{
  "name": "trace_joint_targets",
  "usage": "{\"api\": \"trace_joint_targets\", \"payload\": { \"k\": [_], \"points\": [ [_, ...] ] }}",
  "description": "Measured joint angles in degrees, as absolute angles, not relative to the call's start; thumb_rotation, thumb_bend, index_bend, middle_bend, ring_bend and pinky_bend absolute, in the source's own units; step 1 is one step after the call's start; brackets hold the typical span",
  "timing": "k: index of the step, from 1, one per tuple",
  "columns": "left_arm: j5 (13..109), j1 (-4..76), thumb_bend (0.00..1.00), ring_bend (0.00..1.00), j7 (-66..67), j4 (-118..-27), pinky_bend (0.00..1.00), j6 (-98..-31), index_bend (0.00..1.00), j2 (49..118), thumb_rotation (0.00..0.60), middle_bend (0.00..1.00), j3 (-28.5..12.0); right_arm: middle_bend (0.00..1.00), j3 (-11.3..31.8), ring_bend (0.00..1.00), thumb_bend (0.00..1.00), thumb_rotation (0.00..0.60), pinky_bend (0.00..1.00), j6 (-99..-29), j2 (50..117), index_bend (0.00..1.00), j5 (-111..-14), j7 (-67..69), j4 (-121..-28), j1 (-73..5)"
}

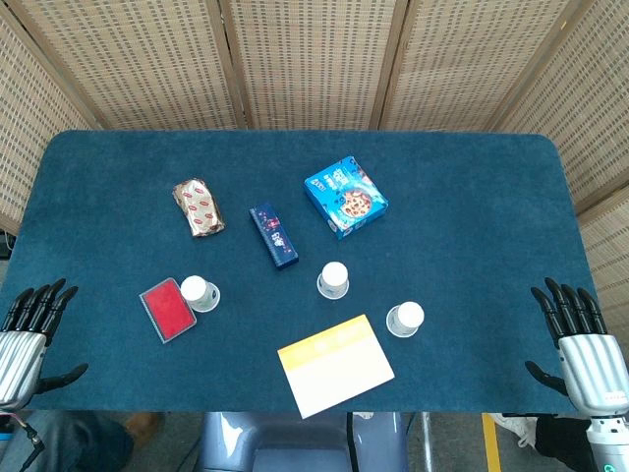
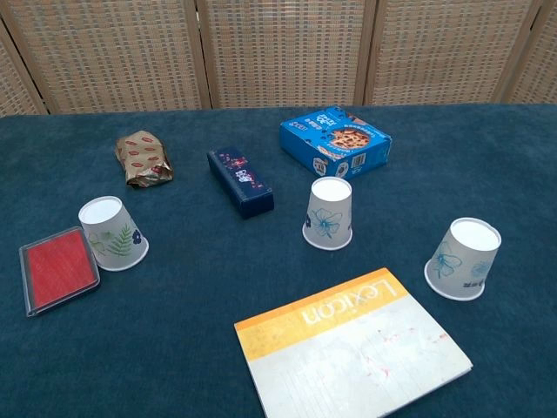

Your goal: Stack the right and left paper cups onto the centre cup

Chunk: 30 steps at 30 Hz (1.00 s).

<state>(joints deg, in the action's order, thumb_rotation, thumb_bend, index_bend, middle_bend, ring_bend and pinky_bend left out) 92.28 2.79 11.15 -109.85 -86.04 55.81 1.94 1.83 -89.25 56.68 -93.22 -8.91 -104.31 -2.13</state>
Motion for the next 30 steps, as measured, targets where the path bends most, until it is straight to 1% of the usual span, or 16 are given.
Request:
{"api": "trace_joint_targets", "payload": {
  "k": [10, 14, 17, 19, 20, 22, 25, 30],
  "points": [
    [91.9, 3.0, 0.0, 0.0, 10.8, -109.9, 0.0, -85.7, 0.0, 55.8, 0.6, 0.0, 1.7, 0.0, 1.6, 0.0, 0.0, 0.6, 0.0, -87.7, 56.8, 0.0, -93.6, -7.4, -103.9, -2.9],
    [91.7, 3.0, 0.0, 0.0, 10.4, -109.9, 0.0, -85.7, 0.0, 55.7, 0.6, 0.0, 1.5, 0.01, 1.5, 0.0, 0.0, 0.6, 0.0, -86.0, 57.4, 0.04, -94.7, -6.6, -103.3, -4.2],
    [91.2, 3.2, 0.0, 0.0, 10.3, -109.9, 0.0, -85.5, 0.0, 55.7, 0.6, 0.0, 1.3, 0.08, 2.0, 0.02, 0.0, 0.6, 0.0, -84.1, 58.1, 0.1, -95.6, -6.1, -102.4, -6.2],
    [90.9, 3.3, 0.0, 0.0, 10.5, -109.9, 0.0, -85.2, 0.0, 55.8, 0.6, 0.0, 1.2, 0.15, 2.4, 0.07, 0.0, 0.6, 0.01, -81.9, 58.6, 0.15, -95.9, -5.8, -101.9, -8.1],
    [90.8, 3.4, 0.0, 0.0, 10.7, -109.9, 0.0, -85.1, 0.0, 55.8, 0.6, 0.0, 1.1, 0.17, 2.7, 0.1, 0.0, 0.6, 0.03, -80.7, 58.8, 0.17, -95.9, -5.6, -101.7, -9.0],
    [90.4, 3.4, 0.0, 0.0, 11.0, -110.0, 0.0, -85.0, 0.0, 56.0, 0.6, 0.0, 1.0, 0.22, 3.1, 0.15, 0.05, 0.6, 0.08, -77.6, 59.2, 0.21, -95.8, -5.2, -101.3, -11.1],
    [90.1, 3.5, 0.0, 0.0, 11.1, -110.2, 0.0, -85.0, 0.0, 56.0, 0.6, 0.0, 0.8, 0.27, 4.0, 0.19, 0.15, 0.6, 0.13, -72.5, 60.1, 0.26, -95.3, -4.5, -100.5, -14.8],
    [88.5, 4.0, 0.0, 0.0, 10.8, -110.2, 0.0, -83.9, 0.0, 55.9, 0.6, 0.0, 0.3, 0.28, 4.9, 0.2, 0.23, 0.6, 0.15, -62.7, 62.5, 0.27, -91.5, -3.4, -99.2, -20.0]
  ]
}}
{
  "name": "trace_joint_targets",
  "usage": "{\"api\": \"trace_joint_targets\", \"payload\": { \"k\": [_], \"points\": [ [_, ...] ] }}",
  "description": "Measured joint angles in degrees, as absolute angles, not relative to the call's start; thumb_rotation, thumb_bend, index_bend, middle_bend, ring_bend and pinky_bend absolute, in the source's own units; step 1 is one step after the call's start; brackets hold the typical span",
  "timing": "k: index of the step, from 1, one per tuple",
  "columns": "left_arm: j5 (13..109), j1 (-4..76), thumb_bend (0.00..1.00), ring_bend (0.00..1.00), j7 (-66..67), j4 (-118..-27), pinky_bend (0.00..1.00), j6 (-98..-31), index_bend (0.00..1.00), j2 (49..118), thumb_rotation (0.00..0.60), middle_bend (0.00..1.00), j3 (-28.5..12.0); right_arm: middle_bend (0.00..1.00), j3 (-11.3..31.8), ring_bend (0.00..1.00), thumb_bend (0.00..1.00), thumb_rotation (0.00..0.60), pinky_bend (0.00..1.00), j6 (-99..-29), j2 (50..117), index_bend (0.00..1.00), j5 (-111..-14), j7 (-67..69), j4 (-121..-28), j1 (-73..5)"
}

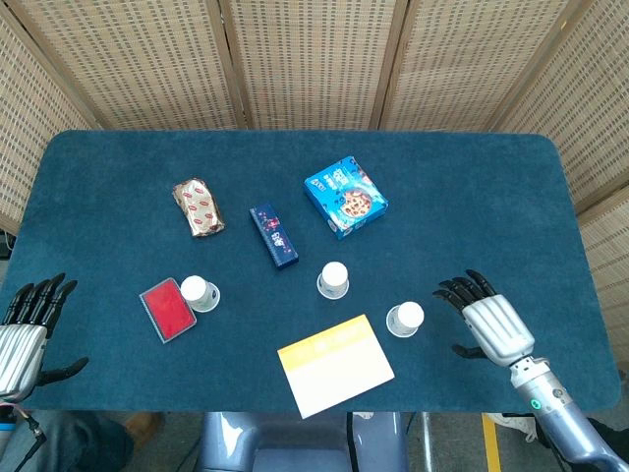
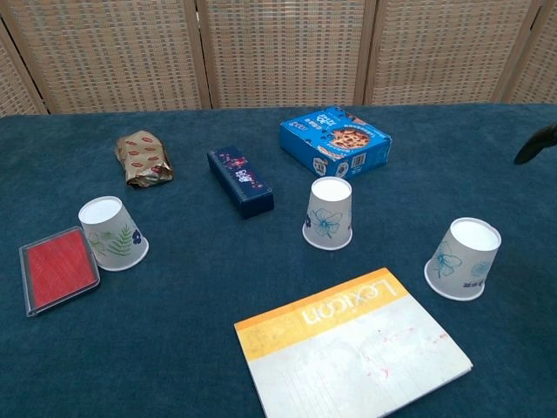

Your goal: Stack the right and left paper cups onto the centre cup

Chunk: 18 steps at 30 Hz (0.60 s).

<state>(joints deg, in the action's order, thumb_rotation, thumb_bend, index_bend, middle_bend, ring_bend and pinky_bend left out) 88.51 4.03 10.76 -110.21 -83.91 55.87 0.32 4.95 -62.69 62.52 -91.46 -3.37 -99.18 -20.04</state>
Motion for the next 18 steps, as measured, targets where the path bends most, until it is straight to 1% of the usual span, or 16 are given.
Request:
{"api": "trace_joint_targets", "payload": {
  "k": [2, 6, 9, 14, 18],
  "points": [
    [88.2, 4.2, 0.0, 0.0, 10.4, -110.2, 0.0, -83.6, 0.0, 55.7, 0.6, 0.0, 0.2, 0.28, 5.3, 0.2, 0.24, 0.6, 0.16, -58.2, 63.7, 0.27, -88.3, -3.2, -98.7, -22.2],
    [87.4, 4.6, 0.0, 0.0, 9.5, -110.1, 0.0, -82.7, 0.0, 55.4, 0.6, 0.0, 0.0, 0.29, 5.8, 0.21, 0.25, 0.6, 0.16, -53.1, 66.2, 0.28, -82.9, -4.0, -98.3, -25.6],
    [87.1, 4.9, 0.0, 0.0, 9.2, -110.2, 0.0, -82.3, 0.0, 55.2, 0.6, 0.0, -0.1, 0.29, 6.0, 0.21, 0.25, 0.6, 0.18, -51.5, 68.0, 0.28, -80.6, -5.7, -97.9, -27.2],
    [87.1, 4.9, 0.0, 0.0, 9.0, -110.2, 0.0, -82.3, 0.0, 55.1, 0.6, 0.0, -0.1, 0.3, 6.5, 0.22, 0.26, 0.6, 0.2, -50.9, 70.0, 0.29, -78.5, -8.5, -97.4, -28.6],
    [86.8, 5.0, 0.0, 0.0, 8.8, -110.2, 0.0, -82.2, 0.0, 55.0, 0.6, 0.0, -0.1, 0.31, 7.0, 0.24, 0.29, 0.6, 0.23, -50.6, 71.4, 0.31, -76.5, -10.1, -97.2, -29.7]
  ]
}}
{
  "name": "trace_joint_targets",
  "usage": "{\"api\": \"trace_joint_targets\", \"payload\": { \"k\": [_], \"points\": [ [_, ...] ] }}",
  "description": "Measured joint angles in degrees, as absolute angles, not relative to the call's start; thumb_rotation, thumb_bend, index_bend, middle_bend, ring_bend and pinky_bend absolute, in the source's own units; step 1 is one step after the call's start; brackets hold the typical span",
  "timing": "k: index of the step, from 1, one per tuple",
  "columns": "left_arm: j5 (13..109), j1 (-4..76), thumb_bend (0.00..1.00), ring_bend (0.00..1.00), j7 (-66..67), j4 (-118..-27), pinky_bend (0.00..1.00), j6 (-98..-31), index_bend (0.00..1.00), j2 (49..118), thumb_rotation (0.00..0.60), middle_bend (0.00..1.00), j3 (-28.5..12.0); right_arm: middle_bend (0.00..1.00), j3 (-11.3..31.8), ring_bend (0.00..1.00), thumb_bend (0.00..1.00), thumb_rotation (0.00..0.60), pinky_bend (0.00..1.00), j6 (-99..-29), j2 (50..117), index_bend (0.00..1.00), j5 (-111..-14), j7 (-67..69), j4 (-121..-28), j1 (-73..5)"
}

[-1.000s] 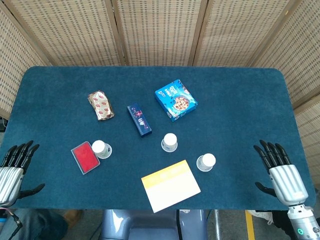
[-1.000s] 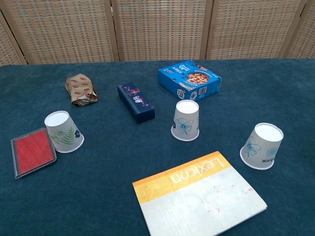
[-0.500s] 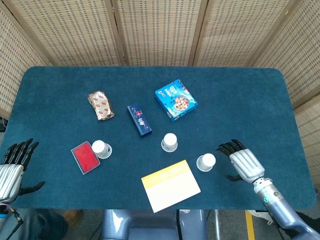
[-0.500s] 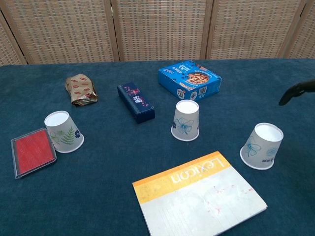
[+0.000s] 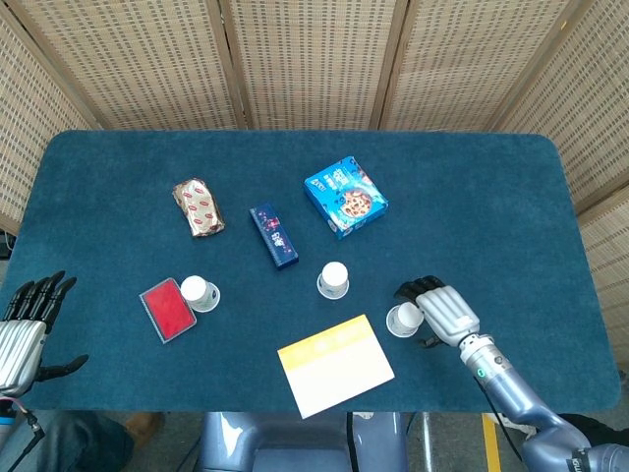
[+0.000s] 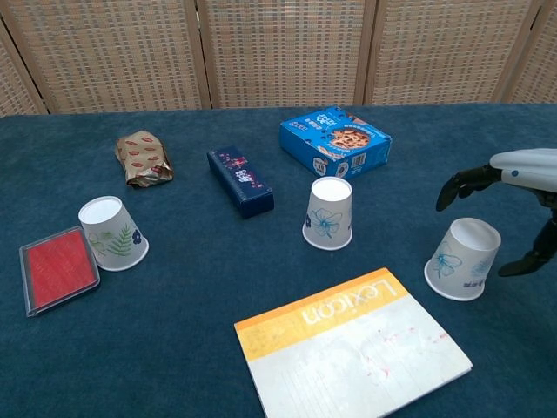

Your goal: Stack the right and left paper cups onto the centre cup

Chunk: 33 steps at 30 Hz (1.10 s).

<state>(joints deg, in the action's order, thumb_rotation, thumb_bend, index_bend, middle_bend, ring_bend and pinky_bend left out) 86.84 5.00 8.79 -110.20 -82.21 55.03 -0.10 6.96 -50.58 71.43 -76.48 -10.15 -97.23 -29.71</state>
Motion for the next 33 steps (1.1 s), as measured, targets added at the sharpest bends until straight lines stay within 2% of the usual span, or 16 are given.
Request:
{"api": "trace_joint_targets", "payload": {
  "k": [13, 21, 28, 33],
  "points": [
    [86.5, 5.3, 0.0, 0.0, 8.8, -110.3, 0.0, -81.7, 0.0, 55.0, 0.6, 0.0, 0.0, 0.46, 6.7, 0.4, 0.39, 0.6, 0.4, -49.4, 73.8, 0.45, -70.6, -13.2, -95.3, -32.0],
    [85.4, 5.7, 0.0, 0.0, 9.1, -110.3, 0.0, -80.8, 0.0, 55.2, 0.6, 0.0, -0.2, 0.49, 7.1, 0.42, 0.39, 0.6, 0.41, -50.6, 72.7, 0.47, -71.6, -12.7, -97.3, -32.7],
    [83.8, 6.2, 0.0, 0.0, 9.9, -110.0, 0.0, -80.4, 0.0, 55.7, 0.6, 0.0, -1.0, 0.49, 11.0, 0.42, 0.4, 0.6, 0.41, -50.9, 69.3, 0.47, -70.4, -13.2, -102.8, -35.5],
    [81.8, 6.7, 0.0, 0.0, 10.1, -109.9, 0.0, -79.8, 0.0, 55.9, 0.6, 0.0, -1.6, 0.49, 14.8, 0.42, 0.41, 0.6, 0.41, -49.4, 68.0, 0.47, -64.8, -15.3, -105.4, -39.6]
  ]
}}
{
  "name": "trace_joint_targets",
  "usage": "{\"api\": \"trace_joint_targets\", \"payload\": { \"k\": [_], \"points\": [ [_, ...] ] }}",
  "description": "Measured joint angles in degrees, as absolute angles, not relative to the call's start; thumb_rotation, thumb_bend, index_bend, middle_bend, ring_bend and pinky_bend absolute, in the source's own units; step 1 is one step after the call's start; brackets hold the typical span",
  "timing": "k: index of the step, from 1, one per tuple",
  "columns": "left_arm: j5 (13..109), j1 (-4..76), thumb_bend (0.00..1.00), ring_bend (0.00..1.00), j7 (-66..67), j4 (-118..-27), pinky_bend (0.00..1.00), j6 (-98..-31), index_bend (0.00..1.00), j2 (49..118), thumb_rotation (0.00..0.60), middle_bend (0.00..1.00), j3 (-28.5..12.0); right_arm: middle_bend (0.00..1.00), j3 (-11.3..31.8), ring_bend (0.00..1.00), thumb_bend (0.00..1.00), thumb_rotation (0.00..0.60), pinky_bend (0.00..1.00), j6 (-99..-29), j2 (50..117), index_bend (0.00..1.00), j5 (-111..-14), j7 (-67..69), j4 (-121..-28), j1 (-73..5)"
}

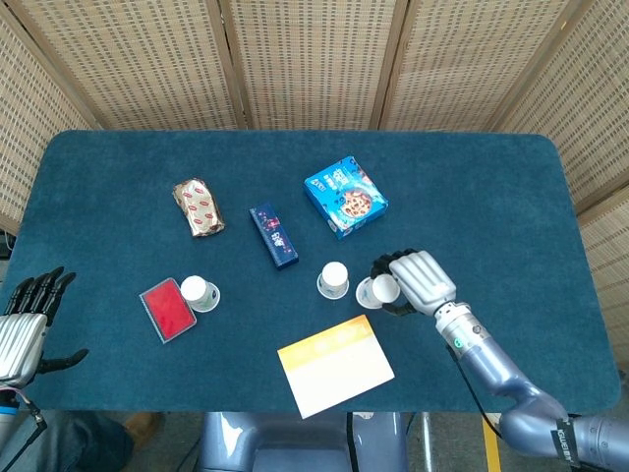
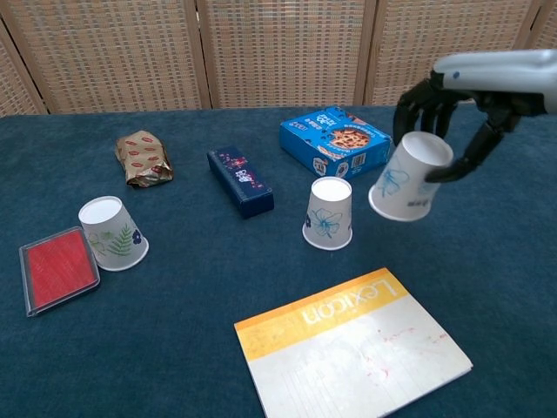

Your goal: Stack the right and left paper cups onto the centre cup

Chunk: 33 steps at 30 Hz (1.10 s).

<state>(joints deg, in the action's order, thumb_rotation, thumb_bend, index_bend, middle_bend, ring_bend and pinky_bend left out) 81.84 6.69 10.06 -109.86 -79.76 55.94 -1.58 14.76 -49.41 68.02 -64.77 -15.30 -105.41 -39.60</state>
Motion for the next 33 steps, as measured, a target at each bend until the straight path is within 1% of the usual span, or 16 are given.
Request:
{"api": "trace_joint_targets", "payload": {
  "k": [6, 10, 14, 17, 25, 33],
  "points": [
    [79.3, 7.5, 0.0, 0.0, 10.6, -109.8, 0.0, -78.6, 0.0, 56.2, 0.6, 0.0, -2.4, 0.49, 17.5, 0.42, 0.41, 0.6, 0.41, -47.7, 67.8, 0.47, -53.2, -22.5, -107.0, -47.0],
    [78.3, 7.9, 0.0, 0.0, 10.9, -109.7, 0.0, -77.9, 0.0, 56.3, 0.6, 0.0, -2.7, 0.49, 17.6, 0.42, 0.41, 0.6, 0.41, -47.9, 68.5, 0.47, -44.6, -28.2, -107.4, -52.2],
    [77.7, 8.3, 0.0, 0.0, 10.8, -109.7, 0.0, -77.4, 0.0, 56.3, 0.6, 0.0, -2.7, 0.49, 16.7, 0.42, 0.41, 0.6, 0.41, -48.8, 69.7, 0.47, -38.2, -31.4, -107.3, -56.0],
    [77.8, 8.3, 0.0, 0.0, 10.8, -109.7, 0.0, -77.4, 0.0, 56.2, 0.6, 0.0, -2.7, 0.49, 15.9, 0.42, 0.41, 0.6, 0.41, -50.0, 71.0, 0.47, -36.1, -32.6, -106.6, -57.9],
    [77.9, 8.3, 0.0, 0.0, 11.0, -109.9, 0.0, -77.4, 0.0, 56.2, 0.6, 0.0, -2.4, 0.49, 15.7, 0.42, 0.41, 0.6, 0.41, -50.8, 72.7, 0.47, -33.1, -32.2, -105.2, -60.1],
    [77.6, 8.5, 0.0, 0.0, 10.6, -109.9, 0.0, -77.3, 0.0, 56.0, 0.6, 0.0, -2.4, 0.49, 14.2, 0.42, 0.41, 0.6, 0.41, -52.2, 74.6, 0.47, -28.7, -33.6, -103.8, -63.0]
  ]
}}
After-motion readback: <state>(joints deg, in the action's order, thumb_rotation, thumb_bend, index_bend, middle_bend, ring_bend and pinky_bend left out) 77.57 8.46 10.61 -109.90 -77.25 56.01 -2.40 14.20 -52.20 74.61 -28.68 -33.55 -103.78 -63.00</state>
